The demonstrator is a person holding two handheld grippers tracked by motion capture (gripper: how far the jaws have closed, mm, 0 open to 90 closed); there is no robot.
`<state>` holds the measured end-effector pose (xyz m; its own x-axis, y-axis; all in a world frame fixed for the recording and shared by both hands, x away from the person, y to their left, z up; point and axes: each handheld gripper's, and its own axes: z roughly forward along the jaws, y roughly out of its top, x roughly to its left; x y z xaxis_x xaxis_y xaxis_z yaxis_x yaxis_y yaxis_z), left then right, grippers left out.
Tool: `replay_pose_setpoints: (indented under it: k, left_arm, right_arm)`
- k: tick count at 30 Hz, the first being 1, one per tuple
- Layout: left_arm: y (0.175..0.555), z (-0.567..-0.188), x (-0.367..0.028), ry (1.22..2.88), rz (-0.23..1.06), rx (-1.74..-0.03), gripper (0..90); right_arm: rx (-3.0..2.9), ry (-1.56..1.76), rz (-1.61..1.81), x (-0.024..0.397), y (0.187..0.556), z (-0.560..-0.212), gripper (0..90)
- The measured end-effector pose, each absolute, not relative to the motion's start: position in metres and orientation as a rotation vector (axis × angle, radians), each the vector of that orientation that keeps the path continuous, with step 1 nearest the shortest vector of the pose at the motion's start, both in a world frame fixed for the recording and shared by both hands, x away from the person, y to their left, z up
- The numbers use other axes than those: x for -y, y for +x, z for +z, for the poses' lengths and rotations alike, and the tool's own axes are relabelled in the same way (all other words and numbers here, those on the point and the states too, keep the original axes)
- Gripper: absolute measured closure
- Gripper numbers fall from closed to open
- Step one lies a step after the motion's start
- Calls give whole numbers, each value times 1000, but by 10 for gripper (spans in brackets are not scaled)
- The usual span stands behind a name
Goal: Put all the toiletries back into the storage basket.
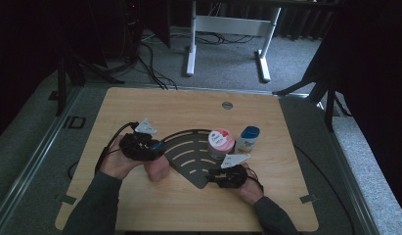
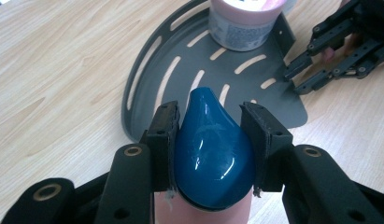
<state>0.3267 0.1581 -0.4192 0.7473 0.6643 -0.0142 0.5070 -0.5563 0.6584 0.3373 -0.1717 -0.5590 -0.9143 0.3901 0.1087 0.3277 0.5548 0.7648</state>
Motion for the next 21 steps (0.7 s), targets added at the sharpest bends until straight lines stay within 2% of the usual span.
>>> replay_pose_setpoints:
  k: [21]
  left_arm:
    - [318, -417, -130, 2313, 248, -773, 586]
  right_arm:
    - [-2705, 628, 1308, 172, 338, -559, 687]
